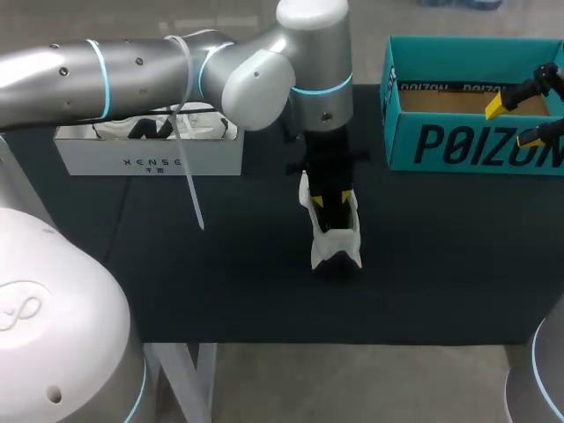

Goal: Take the shoe out of the shoebox, open the shoe tongue, remove and reinsert the insole, then place the shoe into the shoebox

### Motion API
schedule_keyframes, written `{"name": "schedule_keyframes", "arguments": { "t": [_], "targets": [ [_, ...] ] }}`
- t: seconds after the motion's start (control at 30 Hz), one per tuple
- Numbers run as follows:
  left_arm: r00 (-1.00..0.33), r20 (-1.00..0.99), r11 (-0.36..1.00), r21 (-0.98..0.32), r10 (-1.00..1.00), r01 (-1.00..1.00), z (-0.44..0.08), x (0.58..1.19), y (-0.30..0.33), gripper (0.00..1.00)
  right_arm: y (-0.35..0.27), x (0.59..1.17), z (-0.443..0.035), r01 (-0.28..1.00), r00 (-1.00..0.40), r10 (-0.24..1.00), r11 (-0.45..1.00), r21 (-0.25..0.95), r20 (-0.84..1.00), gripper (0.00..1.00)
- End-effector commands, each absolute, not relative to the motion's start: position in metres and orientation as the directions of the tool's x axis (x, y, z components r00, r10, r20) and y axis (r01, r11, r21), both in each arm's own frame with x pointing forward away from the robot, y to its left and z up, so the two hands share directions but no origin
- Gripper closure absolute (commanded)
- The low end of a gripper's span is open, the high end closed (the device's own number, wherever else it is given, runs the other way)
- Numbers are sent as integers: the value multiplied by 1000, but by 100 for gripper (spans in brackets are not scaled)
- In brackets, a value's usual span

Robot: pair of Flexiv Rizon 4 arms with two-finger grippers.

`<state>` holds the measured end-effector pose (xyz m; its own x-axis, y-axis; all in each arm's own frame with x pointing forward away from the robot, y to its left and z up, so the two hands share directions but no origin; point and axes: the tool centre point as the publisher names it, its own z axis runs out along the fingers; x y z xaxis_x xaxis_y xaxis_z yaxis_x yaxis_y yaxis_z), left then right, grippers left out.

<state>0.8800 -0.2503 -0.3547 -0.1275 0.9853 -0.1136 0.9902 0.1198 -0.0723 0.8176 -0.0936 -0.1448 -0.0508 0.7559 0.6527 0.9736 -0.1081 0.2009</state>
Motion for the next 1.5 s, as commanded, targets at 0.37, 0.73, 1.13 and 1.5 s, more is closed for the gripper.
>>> {"name": "schedule_keyframes", "arguments": {
  "t": [0.37, 0.73, 1.13, 1.5],
  "targets": [
    [-148, -77, 143, -77, 986, 987, -352, 882, -248, 0, -93, 817, -145, 974, -48, 758, -110, 200, 651, 0],
    [-149, -45, 146, -60, 988, 987, -346, 896, -247, 0, -93, 817, -145, 974, -48, 758, -110, 200, 651, 0],
    [-148, -32, 147, -30, 988, 989, -332, 908, -239, 0, -93, 817, -145, 974, -48, 758, -110, 200, 651, 0],
    [-224, -120, 229, 30, 967, 973, -298, 940, -225, 0, -93, 817, -145, 974, -48, 758, -110, 200, 651, 0]
  ]
}}
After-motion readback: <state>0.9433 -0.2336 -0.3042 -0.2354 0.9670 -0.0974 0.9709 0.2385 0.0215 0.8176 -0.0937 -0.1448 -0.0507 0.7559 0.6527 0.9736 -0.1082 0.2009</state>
